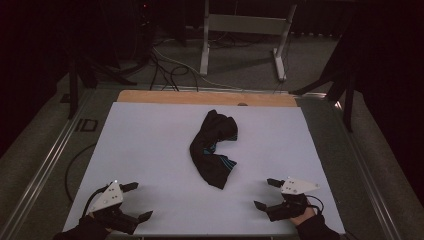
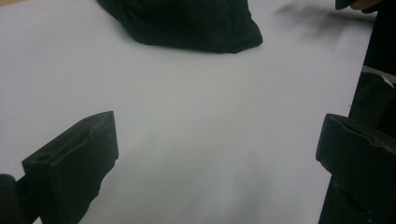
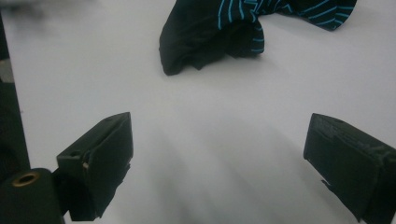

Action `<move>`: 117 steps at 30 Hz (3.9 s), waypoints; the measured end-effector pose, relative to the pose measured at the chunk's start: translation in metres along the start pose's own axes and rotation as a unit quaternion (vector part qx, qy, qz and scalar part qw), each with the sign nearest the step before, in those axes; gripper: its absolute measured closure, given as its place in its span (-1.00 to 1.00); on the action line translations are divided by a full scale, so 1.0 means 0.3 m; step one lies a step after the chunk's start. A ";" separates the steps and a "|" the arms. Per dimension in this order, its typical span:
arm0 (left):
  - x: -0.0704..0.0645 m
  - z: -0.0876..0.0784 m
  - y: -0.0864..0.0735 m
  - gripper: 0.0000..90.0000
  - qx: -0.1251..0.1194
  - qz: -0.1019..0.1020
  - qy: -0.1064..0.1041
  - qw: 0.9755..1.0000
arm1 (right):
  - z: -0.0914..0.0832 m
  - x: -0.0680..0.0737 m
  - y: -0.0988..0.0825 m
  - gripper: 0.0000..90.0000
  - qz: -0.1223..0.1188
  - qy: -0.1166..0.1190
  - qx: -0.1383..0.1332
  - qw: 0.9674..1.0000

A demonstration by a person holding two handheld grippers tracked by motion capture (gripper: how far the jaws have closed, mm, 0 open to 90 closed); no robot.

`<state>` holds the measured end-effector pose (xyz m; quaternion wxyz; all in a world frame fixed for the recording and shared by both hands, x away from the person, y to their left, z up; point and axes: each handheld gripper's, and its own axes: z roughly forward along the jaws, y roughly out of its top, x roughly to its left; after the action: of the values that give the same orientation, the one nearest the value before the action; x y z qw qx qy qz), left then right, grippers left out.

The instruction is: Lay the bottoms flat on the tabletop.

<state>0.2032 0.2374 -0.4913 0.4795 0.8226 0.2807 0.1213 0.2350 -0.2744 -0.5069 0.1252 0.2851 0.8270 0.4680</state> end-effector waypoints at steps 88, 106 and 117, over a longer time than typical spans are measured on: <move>0.019 0.289 0.282 -0.99 0.008 0.042 -0.025 0.999 | 0.384 0.119 0.327 0.02 -0.072 0.042 0.048 0.995; -0.009 0.336 0.242 -0.99 0.022 0.028 -0.043 0.998 | 0.469 0.120 0.260 0.97 -0.107 0.015 0.109 0.988; -0.027 0.384 0.250 -0.99 0.033 0.032 -0.044 0.998 | 0.328 0.067 0.350 0.98 -0.089 -0.010 0.030 0.996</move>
<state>0.2765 0.1210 -0.4854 0.4598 0.8509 0.2372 0.0911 0.3028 -0.1514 -0.4691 0.1659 0.2190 0.8616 0.4269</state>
